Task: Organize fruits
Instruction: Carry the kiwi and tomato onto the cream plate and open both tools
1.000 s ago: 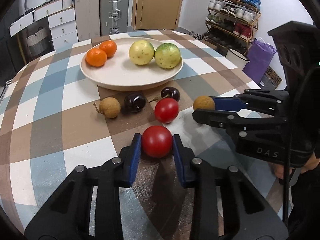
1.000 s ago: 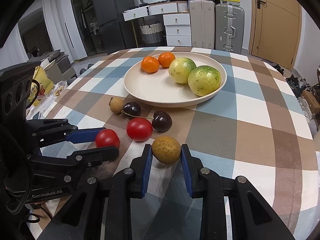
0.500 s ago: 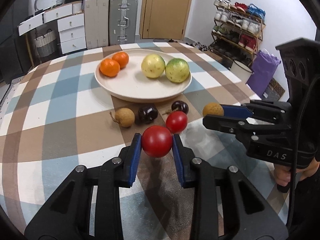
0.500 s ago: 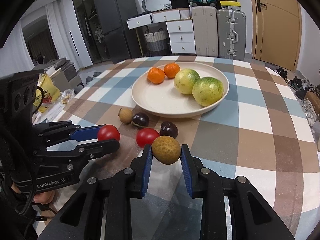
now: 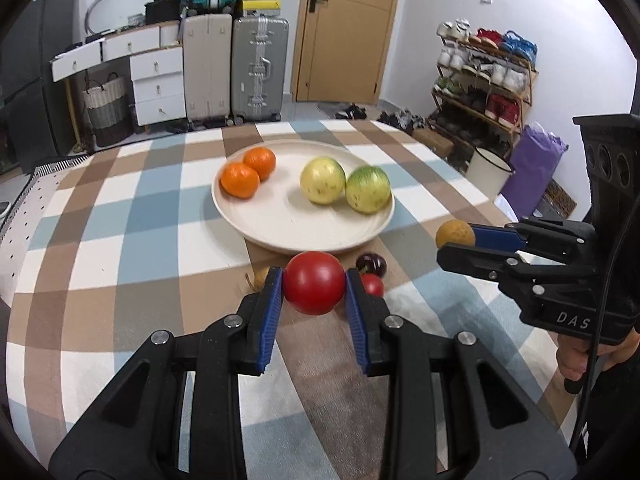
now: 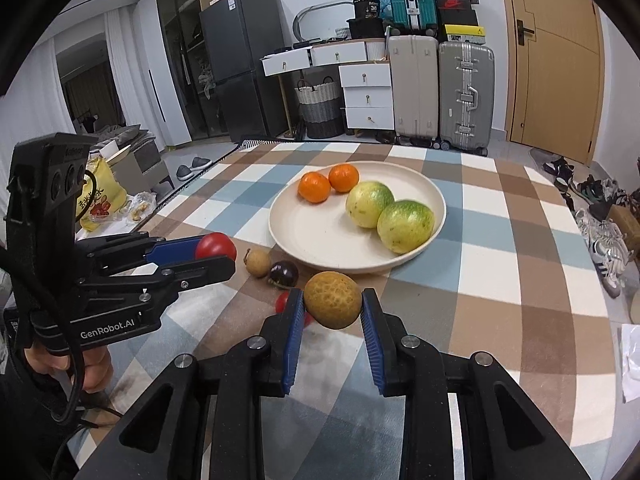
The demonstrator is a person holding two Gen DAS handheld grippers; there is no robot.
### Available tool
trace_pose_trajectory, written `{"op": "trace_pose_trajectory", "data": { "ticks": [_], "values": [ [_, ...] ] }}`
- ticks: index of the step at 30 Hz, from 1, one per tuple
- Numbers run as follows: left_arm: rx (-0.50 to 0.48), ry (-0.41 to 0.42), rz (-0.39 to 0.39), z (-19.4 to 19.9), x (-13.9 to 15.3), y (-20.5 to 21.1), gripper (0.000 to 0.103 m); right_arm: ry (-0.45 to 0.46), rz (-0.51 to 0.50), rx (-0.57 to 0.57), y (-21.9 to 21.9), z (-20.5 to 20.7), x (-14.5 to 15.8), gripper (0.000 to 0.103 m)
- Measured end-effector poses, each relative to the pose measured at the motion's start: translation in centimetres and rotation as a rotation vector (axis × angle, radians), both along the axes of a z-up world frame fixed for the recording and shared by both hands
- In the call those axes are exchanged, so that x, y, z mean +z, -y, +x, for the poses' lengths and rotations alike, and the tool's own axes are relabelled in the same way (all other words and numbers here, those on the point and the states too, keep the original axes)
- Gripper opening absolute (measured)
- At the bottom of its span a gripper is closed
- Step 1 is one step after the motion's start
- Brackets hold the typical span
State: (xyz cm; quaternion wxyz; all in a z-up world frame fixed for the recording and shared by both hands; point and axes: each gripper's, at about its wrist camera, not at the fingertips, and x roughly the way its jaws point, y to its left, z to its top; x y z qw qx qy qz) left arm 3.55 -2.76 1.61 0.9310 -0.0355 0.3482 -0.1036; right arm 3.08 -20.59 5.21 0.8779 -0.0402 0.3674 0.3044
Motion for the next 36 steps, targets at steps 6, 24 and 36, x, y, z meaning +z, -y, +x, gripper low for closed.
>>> {"op": "trace_pose_trajectory", "data": {
  "ticks": [6,24,36],
  "values": [
    [0.027,0.015,-0.011,0.6,0.7,-0.9,0.028,0.021,-0.001,0.006,-0.6,1.1,1.2,0.029],
    [0.065,0.044,0.004,4.2,2.0,-1.2,0.028,0.053,0.008,0.044,-2.7,5.8,1.8,0.029],
    [0.069,0.038,0.009,7.7,0.4,-1.0,0.028,0.039,0.038,0.031,-1.9,8.1,-0.4,0.029]
  ]
}}
